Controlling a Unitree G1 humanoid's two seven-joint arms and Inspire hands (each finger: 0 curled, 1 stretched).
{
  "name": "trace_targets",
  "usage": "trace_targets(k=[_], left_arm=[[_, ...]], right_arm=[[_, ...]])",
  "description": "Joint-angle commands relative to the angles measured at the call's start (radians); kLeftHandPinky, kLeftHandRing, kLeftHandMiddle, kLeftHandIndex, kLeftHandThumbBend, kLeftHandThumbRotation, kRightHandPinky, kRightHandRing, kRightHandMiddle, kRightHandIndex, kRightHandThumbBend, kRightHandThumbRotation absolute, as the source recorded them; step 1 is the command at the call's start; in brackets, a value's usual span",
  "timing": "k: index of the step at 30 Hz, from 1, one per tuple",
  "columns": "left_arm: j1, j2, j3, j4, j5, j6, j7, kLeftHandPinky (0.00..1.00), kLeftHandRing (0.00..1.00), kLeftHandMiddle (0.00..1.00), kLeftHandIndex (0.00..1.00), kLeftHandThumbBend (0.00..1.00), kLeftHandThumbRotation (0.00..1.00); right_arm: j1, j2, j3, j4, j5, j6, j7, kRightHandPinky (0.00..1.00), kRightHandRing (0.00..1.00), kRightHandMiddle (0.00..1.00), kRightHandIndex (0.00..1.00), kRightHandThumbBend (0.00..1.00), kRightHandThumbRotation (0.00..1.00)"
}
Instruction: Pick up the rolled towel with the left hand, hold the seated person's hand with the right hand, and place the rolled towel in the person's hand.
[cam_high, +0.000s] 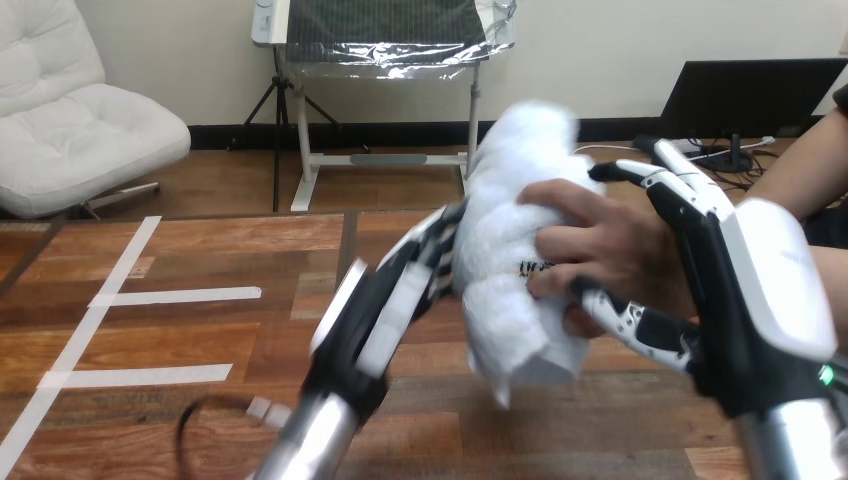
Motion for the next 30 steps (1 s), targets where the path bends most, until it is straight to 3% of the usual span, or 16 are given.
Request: trace_targets(k=[1, 13, 24, 30], left_arm=[[0.048, 0.021, -0.033, -0.144, 0.043, -0.116, 0.006, 0.71, 0.78, 0.83, 0.86, 0.4, 0.93], [0.122, -0.011, -0.021, -0.193, 0.095, -0.174, 0.113, 0.71, 0.79, 0.84, 0.87, 0.42, 0.91], [0.157, -0.033, -0.017, -0.215, 0.126, -0.211, 0.211, 0.71, 0.78, 0.83, 0.87, 0.4, 0.9], [0.168, -0.044, -0.015, -0.22, 0.137, -0.22, 0.257, 0.7, 0.77, 0.82, 0.87, 0.38, 0.91]], right_arm=[[-0.074, 0.066, 0.067, 0.019, -0.009, -0.142, -0.127, 0.78, 0.91, 0.93, 0.77, 0.26, 0.0], [-0.063, 0.114, 0.107, 0.095, 0.044, -0.224, -0.149, 0.82, 0.92, 0.95, 0.78, 0.13, 0.0], [-0.053, 0.129, 0.123, 0.146, 0.035, -0.275, -0.159, 0.86, 0.94, 0.97, 0.8, 0.07, 0.0], [-0.04, 0.139, 0.132, 0.161, 0.041, -0.284, -0.161, 0.95, 0.97, 0.99, 0.82, 0.06, 0.0]])
